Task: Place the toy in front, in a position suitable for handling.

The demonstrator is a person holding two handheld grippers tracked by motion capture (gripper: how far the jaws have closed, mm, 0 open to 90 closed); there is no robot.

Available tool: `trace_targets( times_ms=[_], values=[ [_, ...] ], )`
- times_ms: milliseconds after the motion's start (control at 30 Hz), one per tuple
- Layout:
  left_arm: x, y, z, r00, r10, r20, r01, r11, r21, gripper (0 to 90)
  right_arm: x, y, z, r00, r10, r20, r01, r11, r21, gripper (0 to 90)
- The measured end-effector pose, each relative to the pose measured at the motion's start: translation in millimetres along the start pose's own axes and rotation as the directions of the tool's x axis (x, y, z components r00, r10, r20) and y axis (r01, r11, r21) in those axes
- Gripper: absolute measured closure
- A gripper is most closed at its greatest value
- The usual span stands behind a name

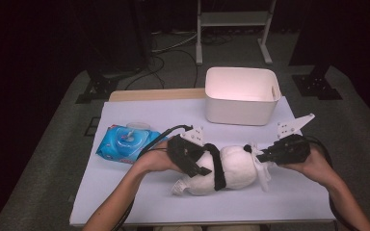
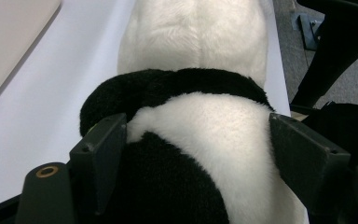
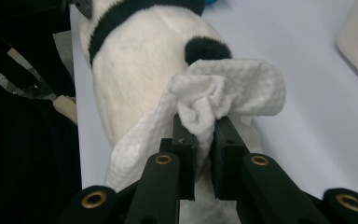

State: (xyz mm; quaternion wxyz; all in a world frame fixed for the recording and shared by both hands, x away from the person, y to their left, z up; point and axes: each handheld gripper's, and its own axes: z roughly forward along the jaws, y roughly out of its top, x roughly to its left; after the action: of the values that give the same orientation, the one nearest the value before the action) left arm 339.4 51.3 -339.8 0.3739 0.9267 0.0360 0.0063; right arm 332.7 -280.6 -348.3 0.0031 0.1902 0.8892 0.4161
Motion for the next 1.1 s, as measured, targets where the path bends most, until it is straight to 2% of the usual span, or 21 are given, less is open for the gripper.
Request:
trace_targets(
  times_ms=[133, 200, 233, 367, 600, 900, 1100],
  values=[
    [-2.6, 2.1, 6.0, 0.9998, 0.014, 0.016, -0.013, 0.9997, -0.022, 23.6, 4.1, 14.5, -2.5, 0.9994, -0.032, -0.013, 0.032, 0.999, -0.016, 81.2],
    [-4.1, 6.9, 10.2, 0.9995, 0.026, 0.016, -0.026, 0.9996, -0.012, 23.4, 7.6, 21.5, 1.3, 0.9988, -0.048, -0.010, 0.048, 0.999, 0.004, 81.1],
    [-4.4, 9.0, 11.4, 0.9995, 0.028, 0.014, -0.028, 0.9996, -0.008, 23.4, 10.1, 28.2, 6.5, 0.9977, -0.067, -0.009, 0.067, 0.997, 0.031, 81.1],
    [-5.0, 12.7, 13.2, 0.9994, 0.034, 0.012, -0.034, 0.9994, 0.004, 23.2, 13.0, 37.1, 15.2, 0.9951, -0.097, -0.017, 0.098, 0.993, 0.063, 81.0],
    [-4.2, 13.5, 13.3, 0.9994, 0.031, 0.012, -0.031, 0.9994, 0.012, 22.1, 14.7, 40.7, 25.2, 0.9951, -0.096, -0.025, 0.097, 0.993, 0.063, 81.0],
    [-3.8, 12.6, 16.2, 0.9993, 0.025, 0.026, -0.025, 0.9997, 0.004, 23.0, 17.4, 52.1, 33.4, 0.9912, -0.129, -0.029, 0.131, 0.987, 0.094, 80.9],
    [-6.0, 12.1, 16.4, 0.9991, 0.035, 0.025, -0.036, 0.9993, 0.006, 24.0, 20.6, 56.3, 35.6, 0.9889, -0.145, -0.035, 0.147, 0.985, 0.094, 80.7]
  ],
)
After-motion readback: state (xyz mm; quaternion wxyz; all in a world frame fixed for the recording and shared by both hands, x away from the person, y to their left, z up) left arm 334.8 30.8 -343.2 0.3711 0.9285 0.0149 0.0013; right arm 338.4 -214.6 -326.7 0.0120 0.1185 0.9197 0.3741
